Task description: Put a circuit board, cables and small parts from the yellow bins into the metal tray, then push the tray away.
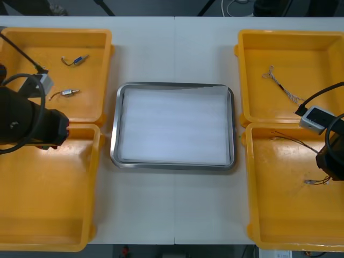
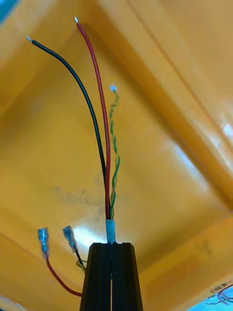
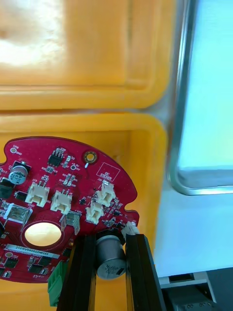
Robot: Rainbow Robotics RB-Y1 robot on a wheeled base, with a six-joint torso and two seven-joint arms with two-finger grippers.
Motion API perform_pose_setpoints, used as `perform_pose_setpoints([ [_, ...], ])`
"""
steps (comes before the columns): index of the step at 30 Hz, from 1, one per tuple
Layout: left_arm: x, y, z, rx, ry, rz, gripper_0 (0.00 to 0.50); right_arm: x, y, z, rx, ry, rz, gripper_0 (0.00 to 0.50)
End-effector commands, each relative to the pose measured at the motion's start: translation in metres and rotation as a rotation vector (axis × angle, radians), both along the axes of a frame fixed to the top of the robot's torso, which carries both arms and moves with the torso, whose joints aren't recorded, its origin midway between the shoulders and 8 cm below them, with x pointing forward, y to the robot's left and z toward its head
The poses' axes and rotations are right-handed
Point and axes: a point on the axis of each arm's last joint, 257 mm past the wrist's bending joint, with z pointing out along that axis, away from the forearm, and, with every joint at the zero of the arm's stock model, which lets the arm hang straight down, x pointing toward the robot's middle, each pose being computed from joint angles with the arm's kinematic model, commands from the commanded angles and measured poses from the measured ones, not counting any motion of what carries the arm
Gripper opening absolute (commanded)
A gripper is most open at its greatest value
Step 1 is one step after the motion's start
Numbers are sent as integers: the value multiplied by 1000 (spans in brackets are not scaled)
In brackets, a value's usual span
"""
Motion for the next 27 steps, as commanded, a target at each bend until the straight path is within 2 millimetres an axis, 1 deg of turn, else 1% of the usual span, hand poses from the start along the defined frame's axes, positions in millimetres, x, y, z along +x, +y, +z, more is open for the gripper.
perform_pose_setpoints([
  [1,5,-47,15,36,-39,-144,0,8,5,41,-27,-110,48,0],
  [3,5,-64,15,36,-35,-178,0,7,9,46,-19,-122,61,0],
  [4,5,-67,14,37,-34,-185,0,7,10,47,-16,-122,65,0],
  [6,6,-82,14,33,-28,-209,0,6,12,47,-7,-119,75,0],
  [7,6,-85,14,33,-26,-217,0,5,13,47,-6,-117,78,0],
  [12,8,-121,5,25,9,-265,0,5,13,48,-7,-115,89,0],
  [13,8,-124,4,29,12,-269,0,5,14,49,-7,-117,89,0],
  [16,11,-139,-8,45,31,-277,0,6,14,50,-6,-121,90,0],
  [18,16,-156,-16,52,29,-289,0,7,13,51,-10,-123,88,0],
  [19,17,-160,-18,52,29,-291,0,7,13,51,-10,-124,87,0],
  [21,23,-176,-27,51,28,-298,0,8,12,52,-17,-128,85,0],
  [22,25,-179,-30,50,31,-297,0,8,11,52,-17,-128,83,0],
  [24,31,-195,-40,28,34,-301,0,9,10,53,-22,-134,83,0],
  [25,32,-198,-42,24,34,-302,0,10,9,54,-24,-135,82,0],
  [27,37,-206,-52,22,37,-302,0,11,9,56,-30,-143,80,0],
])
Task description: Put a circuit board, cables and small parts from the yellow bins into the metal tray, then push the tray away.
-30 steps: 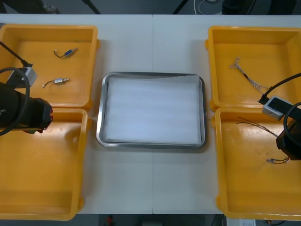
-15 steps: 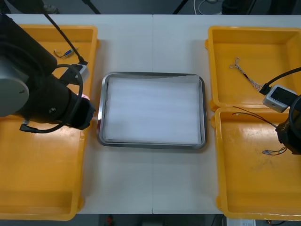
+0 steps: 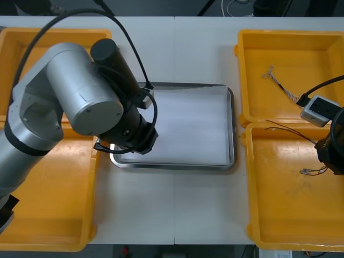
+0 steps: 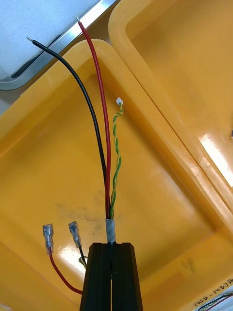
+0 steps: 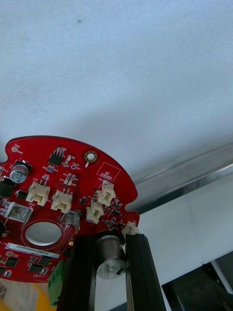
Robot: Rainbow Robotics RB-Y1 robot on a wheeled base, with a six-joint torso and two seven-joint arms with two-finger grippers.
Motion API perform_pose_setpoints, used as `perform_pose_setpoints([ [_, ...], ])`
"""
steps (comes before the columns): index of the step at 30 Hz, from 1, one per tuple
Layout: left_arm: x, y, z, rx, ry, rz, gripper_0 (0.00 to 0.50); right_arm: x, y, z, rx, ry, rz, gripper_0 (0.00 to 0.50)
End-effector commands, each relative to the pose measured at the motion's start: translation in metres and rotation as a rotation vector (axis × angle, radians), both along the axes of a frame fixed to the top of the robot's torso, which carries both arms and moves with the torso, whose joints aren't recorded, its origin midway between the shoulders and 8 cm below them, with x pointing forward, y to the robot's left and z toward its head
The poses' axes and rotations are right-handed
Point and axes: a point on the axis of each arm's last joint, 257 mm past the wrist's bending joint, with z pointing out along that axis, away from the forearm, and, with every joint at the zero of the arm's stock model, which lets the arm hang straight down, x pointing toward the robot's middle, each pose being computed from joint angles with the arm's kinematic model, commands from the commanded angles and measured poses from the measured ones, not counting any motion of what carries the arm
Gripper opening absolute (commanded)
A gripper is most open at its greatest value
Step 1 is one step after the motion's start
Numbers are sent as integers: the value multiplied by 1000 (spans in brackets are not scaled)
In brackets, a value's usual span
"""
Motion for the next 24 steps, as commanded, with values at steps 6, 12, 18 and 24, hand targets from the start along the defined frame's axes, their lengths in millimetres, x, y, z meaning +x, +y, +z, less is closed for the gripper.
perform_pose_setpoints([
  [6,19,-46,-26,-61,-13,26,0,13,-11,32,-66,-92,10,0],
  [12,24,-48,-39,-39,-25,18,0,12,-11,33,-70,-89,13,0],
  [18,32,-48,-46,-38,-32,19,0,12,-12,31,-69,-85,9,0],
  [24,33,-46,-46,-30,-36,13,0,13,-15,30,-68,-80,0,0],
])
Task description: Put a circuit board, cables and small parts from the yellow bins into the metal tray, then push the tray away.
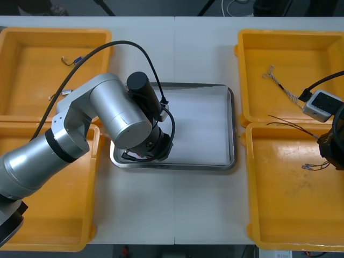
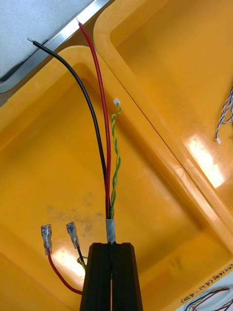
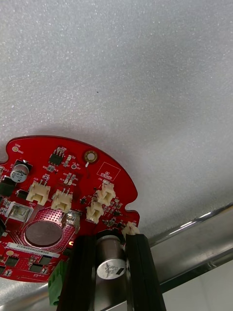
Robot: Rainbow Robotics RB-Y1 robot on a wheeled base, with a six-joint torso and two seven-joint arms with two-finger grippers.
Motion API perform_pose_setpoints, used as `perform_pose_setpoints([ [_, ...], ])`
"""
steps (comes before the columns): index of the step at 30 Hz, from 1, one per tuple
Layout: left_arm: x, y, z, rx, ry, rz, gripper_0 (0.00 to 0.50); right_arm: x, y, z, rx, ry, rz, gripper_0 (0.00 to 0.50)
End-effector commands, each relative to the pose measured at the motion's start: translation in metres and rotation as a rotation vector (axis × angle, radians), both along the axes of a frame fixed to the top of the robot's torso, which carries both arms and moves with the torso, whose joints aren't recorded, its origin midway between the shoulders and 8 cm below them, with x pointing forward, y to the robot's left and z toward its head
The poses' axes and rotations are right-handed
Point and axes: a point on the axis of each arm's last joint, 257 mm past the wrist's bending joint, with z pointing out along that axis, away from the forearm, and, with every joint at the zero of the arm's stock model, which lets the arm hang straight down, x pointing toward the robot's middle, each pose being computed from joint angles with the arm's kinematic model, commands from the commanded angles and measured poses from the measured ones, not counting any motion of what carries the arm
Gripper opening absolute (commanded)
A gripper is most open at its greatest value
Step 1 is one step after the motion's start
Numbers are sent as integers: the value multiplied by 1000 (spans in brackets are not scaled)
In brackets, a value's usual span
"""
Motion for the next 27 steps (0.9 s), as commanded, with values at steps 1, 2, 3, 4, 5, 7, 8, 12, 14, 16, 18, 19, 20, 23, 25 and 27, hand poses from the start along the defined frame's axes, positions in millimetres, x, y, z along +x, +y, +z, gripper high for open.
perform_pose_setpoints([
  [1,8,-18,18,-29,-41,11,1,7,-12,21,-51,-54,4,0],
  [2,8,-17,18,-29,-42,11,2,7,-12,21,-51,-53,3,0],
  [3,8,-17,18,-29,-42,11,11,7,-12,21,-52,-54,3,0],
  [4,8,-17,18,-28,-43,9,151,7,-12,21,-52,-54,1,0],
  [5,9,-17,18,-29,-43,10,284,7,-13,21,-53,-55,0,0],
  [7,10,-17,22,-35,-45,12,468,7,-13,21,-53,-56,-1,0],
  [8,10,-17,23,-38,-44,14,500,7,-13,21,-53,-56,-1,0],
  [12,10,-14,38,-49,-42,18,500,7,-12,21,-50,-55,-2,0],
  [14,8,-11,48,-52,-43,20,500,7,-12,21,-50,-55,-2,0],
  [16,4,-7,62,-57,-34,19,500,7,-12,21,-50,-55,-2,0],
  [18,-1,-1,73,-60,-24,19,500,7,-13,22,-50,-56,-3,0],
  [19,-3,3,81,-59,-22,15,500,7,-12,21,-52,-55,0,0],
  [20,-4,5,85,-57,-21,15,500,7,-12,22,-53,-57,1,0],
  [23,-8,17,101,-55,-20,20,500,11,-9,30,-56,-72,17,0],
  [25,-6,26,114,-58,-31,35,500,13,-2,36,-52,-81,44,0],
  [27,-3,38,122,-60,-36,54,500,15,5,41,-52,-85,72,0],
])
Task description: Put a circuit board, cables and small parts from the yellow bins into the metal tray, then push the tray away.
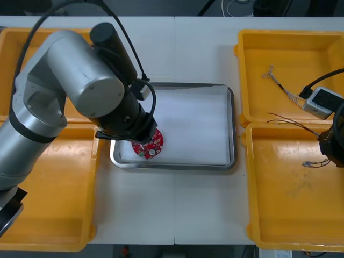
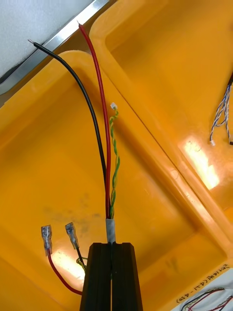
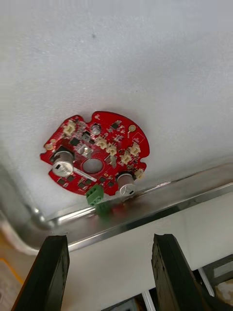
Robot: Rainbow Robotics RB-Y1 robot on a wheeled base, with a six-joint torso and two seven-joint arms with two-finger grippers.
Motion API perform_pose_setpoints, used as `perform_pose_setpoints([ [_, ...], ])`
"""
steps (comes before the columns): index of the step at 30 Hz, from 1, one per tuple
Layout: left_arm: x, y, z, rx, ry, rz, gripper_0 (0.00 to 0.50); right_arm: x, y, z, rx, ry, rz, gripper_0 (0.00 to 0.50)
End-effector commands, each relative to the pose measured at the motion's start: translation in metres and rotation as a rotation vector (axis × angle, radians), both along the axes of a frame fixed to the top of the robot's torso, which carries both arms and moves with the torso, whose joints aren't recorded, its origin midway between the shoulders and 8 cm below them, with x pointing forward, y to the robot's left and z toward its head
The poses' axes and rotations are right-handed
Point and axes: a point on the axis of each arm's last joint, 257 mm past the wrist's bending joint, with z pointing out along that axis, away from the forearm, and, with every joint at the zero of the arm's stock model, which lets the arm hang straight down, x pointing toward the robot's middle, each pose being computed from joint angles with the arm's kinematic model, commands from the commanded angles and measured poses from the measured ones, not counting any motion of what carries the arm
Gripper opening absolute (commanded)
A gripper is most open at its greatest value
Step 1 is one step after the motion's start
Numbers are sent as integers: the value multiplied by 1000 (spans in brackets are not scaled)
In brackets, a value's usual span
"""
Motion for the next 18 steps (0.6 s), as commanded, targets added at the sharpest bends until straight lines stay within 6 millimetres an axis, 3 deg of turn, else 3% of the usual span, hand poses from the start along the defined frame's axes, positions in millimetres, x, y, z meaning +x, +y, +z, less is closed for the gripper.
perform_pose_setpoints([
  [1,12,7,50,-33,-82,-14,500,11,9,34,-50,-63,83,0],
  [8,40,57,81,-40,-148,37,500,19,44,43,-99,-68,204,0],
  [18,67,135,95,-35,-138,152,500,32,99,46,-193,-51,371,0],
])
